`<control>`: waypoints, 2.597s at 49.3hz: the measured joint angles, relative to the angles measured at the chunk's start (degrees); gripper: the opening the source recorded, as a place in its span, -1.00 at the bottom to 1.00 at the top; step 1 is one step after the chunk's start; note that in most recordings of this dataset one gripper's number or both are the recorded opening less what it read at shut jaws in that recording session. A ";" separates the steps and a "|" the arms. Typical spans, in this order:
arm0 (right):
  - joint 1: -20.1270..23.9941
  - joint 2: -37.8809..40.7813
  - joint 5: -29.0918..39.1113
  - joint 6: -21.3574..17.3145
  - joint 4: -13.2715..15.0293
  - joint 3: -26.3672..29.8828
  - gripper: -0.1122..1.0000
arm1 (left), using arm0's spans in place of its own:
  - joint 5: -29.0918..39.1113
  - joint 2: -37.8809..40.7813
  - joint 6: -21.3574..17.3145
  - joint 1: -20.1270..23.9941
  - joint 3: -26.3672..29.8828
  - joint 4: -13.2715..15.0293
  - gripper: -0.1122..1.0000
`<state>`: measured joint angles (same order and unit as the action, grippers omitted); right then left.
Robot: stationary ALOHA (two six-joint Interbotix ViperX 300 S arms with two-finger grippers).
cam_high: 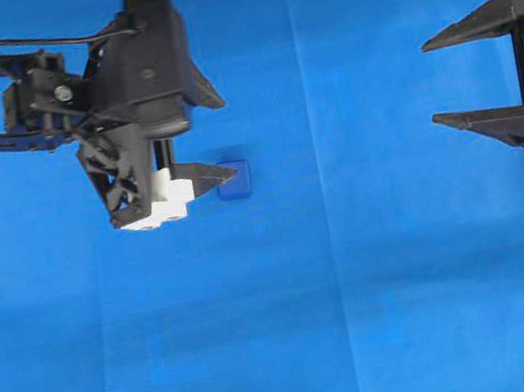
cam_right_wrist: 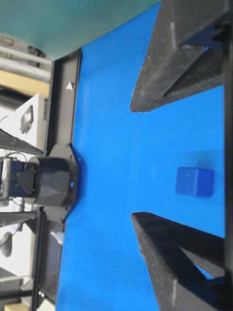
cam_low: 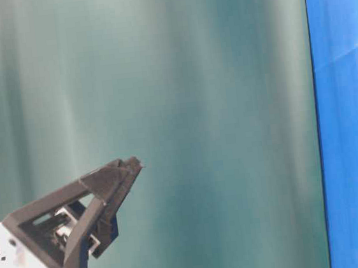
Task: Handover the blue block to the right arm after grasping it with the left arm, then place it in the designated position.
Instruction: 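Lower the open left gripper around the blue cube, then close the left gripper on the blue cube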
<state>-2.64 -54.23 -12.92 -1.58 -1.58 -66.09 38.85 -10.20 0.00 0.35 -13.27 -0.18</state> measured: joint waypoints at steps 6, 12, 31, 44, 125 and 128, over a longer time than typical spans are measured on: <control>0.00 0.00 0.00 0.00 0.00 0.00 0.95 | 1.41 1.23 0.00 0.00 1.23 -0.09 0.87; 0.00 0.09 -0.09 0.00 0.00 0.00 0.95 | 1.58 1.67 0.18 0.00 1.32 -0.26 0.87; 0.00 0.26 0.00 0.00 0.00 0.00 0.95 | 1.76 1.67 0.44 0.00 1.32 -0.26 0.87; 0.00 0.26 0.00 0.09 0.00 0.00 0.95 | 1.93 1.76 0.44 0.00 1.32 -0.26 0.87; -0.18 1.05 0.00 0.00 -0.09 0.00 0.95 | -15.82 9.40 1.14 0.00 -13.10 -0.35 0.87; -0.18 1.23 0.09 0.00 -0.09 0.00 0.95 | -17.93 10.90 1.05 0.00 -14.24 -0.35 0.87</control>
<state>-2.81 -53.00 -12.83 -1.58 -1.67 -66.09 20.92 0.70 1.05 0.35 -27.51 -0.53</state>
